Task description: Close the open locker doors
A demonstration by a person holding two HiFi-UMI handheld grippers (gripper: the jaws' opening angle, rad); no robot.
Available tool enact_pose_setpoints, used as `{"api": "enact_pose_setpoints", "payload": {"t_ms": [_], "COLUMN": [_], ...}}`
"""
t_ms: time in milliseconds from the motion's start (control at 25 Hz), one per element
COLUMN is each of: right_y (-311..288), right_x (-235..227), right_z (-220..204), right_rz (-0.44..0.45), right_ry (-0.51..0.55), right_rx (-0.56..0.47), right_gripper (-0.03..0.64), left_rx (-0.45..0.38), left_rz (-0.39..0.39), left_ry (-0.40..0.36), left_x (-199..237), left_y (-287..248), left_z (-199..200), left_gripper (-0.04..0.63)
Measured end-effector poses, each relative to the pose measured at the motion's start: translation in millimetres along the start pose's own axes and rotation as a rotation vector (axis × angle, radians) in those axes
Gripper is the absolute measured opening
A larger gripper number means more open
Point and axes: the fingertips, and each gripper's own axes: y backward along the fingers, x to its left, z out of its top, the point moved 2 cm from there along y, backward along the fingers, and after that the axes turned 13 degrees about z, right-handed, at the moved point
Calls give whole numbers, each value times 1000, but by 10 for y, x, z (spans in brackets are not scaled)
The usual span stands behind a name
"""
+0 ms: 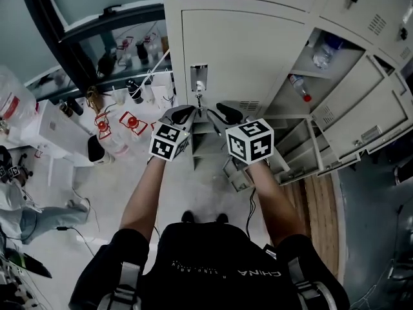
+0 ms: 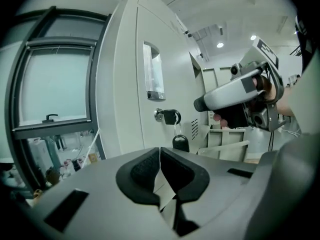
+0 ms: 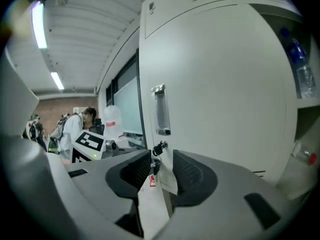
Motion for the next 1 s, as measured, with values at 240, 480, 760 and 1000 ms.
{"api": "enact_pose_setpoints", "payload": {"t_ms": [240,480,760,1000], "right_y": [379,575,769,1003], "right_x": [-239,-251,-329,-373], "right_z": [105,79,-80,-258], "right_rz": [59,118,42,-34], "right_ry": [-86,-71,36,26], "right_rx": [-135,-147,-116,-133], "right_gripper": [46,35,35,35], "left_rx": [-12,-24,-33,-50], "left_rz": [83,187,227,193], "left_ry": [6,29,100,84], "left_x": [-77,-228,-590,-920], "left_y": [101,289,525,676], "left_z": [90,142,138,228], "left_gripper": [21,21,20,20]}}
